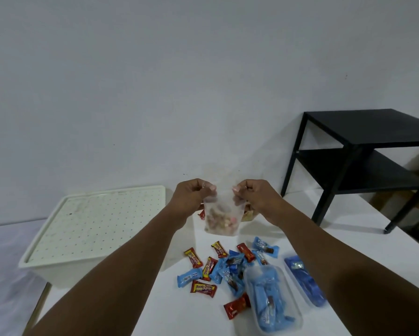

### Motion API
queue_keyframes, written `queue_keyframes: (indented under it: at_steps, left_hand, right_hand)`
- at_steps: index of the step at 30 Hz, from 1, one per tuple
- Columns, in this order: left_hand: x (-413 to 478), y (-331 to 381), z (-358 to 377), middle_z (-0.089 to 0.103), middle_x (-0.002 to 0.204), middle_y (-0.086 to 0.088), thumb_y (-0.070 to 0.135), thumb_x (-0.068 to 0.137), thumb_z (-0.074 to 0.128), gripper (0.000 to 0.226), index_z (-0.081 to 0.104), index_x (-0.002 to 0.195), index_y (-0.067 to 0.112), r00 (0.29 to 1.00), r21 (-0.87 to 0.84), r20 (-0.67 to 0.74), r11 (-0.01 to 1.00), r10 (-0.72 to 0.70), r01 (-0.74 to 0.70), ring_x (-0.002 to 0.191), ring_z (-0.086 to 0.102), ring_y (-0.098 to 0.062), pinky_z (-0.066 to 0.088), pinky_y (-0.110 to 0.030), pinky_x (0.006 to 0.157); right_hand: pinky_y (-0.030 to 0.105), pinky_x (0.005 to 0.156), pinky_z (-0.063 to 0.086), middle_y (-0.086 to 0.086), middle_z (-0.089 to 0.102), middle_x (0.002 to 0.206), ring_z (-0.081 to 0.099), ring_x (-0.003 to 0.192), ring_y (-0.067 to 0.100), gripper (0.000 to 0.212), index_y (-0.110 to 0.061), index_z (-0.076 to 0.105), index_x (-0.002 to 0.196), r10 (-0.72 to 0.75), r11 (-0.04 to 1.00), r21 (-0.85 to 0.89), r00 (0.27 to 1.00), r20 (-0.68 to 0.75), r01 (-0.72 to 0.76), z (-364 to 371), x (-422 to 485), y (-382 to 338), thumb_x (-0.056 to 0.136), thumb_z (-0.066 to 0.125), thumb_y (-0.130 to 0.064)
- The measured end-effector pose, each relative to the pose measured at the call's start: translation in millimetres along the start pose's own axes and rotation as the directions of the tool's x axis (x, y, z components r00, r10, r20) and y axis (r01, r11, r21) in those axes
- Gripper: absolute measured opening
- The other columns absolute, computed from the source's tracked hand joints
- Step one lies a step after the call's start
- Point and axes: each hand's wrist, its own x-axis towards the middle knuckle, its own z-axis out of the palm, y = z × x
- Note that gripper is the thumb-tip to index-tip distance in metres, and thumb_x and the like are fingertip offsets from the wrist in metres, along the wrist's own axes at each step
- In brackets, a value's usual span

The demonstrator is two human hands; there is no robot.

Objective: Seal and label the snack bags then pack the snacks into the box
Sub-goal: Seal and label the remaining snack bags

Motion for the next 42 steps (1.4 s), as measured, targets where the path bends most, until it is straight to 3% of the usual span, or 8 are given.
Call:
queue_keyframes:
  at_steps: [3, 8, 12, 15, 22, 27, 35, 42]
  left_hand:
    - [-4, 1, 0, 0.077, 0.088, -0.005, 0.021, 0.091, 0.071, 0.009, 0.07, 0.087, 0.013, 1.0, 0.006, -0.009, 1.0, 0.014, -0.014, 0.086, 0.077, -0.021, 0.054, -0.024, 0.066]
    - [-5, -3, -2, 0.075, 0.096, -0.023, 0.014, 0.09, 0.072, 0.02, 0.071, 0.098, -0.005, 0.999, -0.079, -0.036, 0.997, 0.005, -0.008, 0.076, 0.075, -0.02, 0.058, -0.026, 0.067]
    - [-3, -5, -5, 0.076, 0.088, -0.02, 0.012, 0.094, 0.066, 0.013, 0.071, 0.092, -0.001, 0.999, -0.017, -0.038, 0.999, 0.034, -0.035, 0.075, 0.073, -0.02, 0.057, -0.036, 0.078]
    - [-3, -1, -5, 0.078, 0.085, -0.015, 0.016, 0.094, 0.068, 0.012, 0.07, 0.083, 0.01, 0.997, 0.033, -0.01, 0.997, 0.076, -0.076, 0.079, 0.072, -0.023, 0.054, -0.033, 0.074]
    - [-5, 4, -10, 0.077, 0.092, -0.019, 0.024, 0.087, 0.076, 0.017, 0.073, 0.085, 0.007, 1.0, -0.082, 0.024, 0.997, 0.016, -0.014, 0.072, 0.072, -0.018, 0.055, -0.029, 0.07]
    - [-4, 4, -14, 0.076, 0.083, -0.016, 0.017, 0.09, 0.072, 0.017, 0.07, 0.089, 0.0, 0.998, -0.094, -0.027, 0.994, 0.053, -0.055, 0.086, 0.075, -0.029, 0.058, -0.036, 0.078]
    - [-10, 8, -24, 0.076, 0.091, -0.02, 0.025, 0.083, 0.079, 0.027, 0.073, 0.086, 0.0, 0.997, -0.03, 0.054, 0.998, 0.053, -0.051, 0.075, 0.067, -0.025, 0.059, -0.029, 0.072]
    - [-9, 9, -25, 0.073, 0.08, -0.005, 0.019, 0.091, 0.072, 0.014, 0.073, 0.09, 0.005, 0.995, 0.087, 0.076, 0.994, 0.057, -0.064, 0.065, 0.063, -0.012, 0.051, -0.021, 0.06]
  right_hand:
    - [0.026, 0.06, 0.049, 0.002, 0.072, 0.072, 0.067, 0.066, 0.012, 0.017, -0.011, 0.066, 0.083, -0.039, 0.999, -0.037, 0.999, -0.019, 0.038, 4, -2, -4, 0.093, 0.067, -0.024]
    - [0.026, 0.06, 0.048, 0.004, 0.071, 0.074, 0.066, 0.072, 0.017, 0.018, -0.013, 0.066, 0.081, -0.063, 0.996, -0.059, 0.996, -0.07, 0.059, 8, -5, -8, 0.094, 0.065, -0.024]
    - [0.03, 0.067, 0.053, 0.0, 0.073, 0.072, 0.067, 0.072, 0.015, 0.02, -0.015, 0.07, 0.08, -0.046, 0.997, -0.066, 0.997, -0.059, 0.042, 11, -4, -9, 0.093, 0.066, -0.03]
    - [0.017, 0.058, 0.052, -0.004, 0.072, 0.069, 0.065, 0.063, 0.007, 0.021, -0.017, 0.072, 0.079, -0.07, 0.986, -0.153, 0.998, -0.012, 0.067, 14, -4, -12, 0.089, 0.069, -0.035]
    - [0.019, 0.058, 0.044, -0.004, 0.069, 0.067, 0.057, 0.06, 0.006, 0.02, -0.012, 0.07, 0.076, -0.17, 0.963, -0.212, 0.985, -0.002, 0.166, 13, 1, -22, 0.091, 0.068, -0.025]
    - [0.025, 0.063, 0.046, 0.01, 0.072, 0.074, 0.058, 0.066, 0.013, 0.025, -0.008, 0.071, 0.079, -0.149, 0.96, -0.236, 0.988, 0.032, 0.152, 20, 0, -25, 0.089, 0.07, -0.031]
    - [0.012, 0.058, 0.042, 0.001, 0.066, 0.073, 0.053, 0.056, -0.003, 0.016, -0.005, 0.072, 0.088, -0.156, 0.942, -0.29, 0.986, 0.062, 0.167, 25, 4, -29, 0.09, 0.069, -0.02]
    - [0.022, 0.061, 0.049, 0.014, 0.075, 0.088, 0.062, 0.071, 0.013, 0.021, -0.009, 0.075, 0.09, -0.107, 0.962, -0.24, 0.987, 0.117, 0.132, 28, 7, -27, 0.089, 0.071, -0.03]
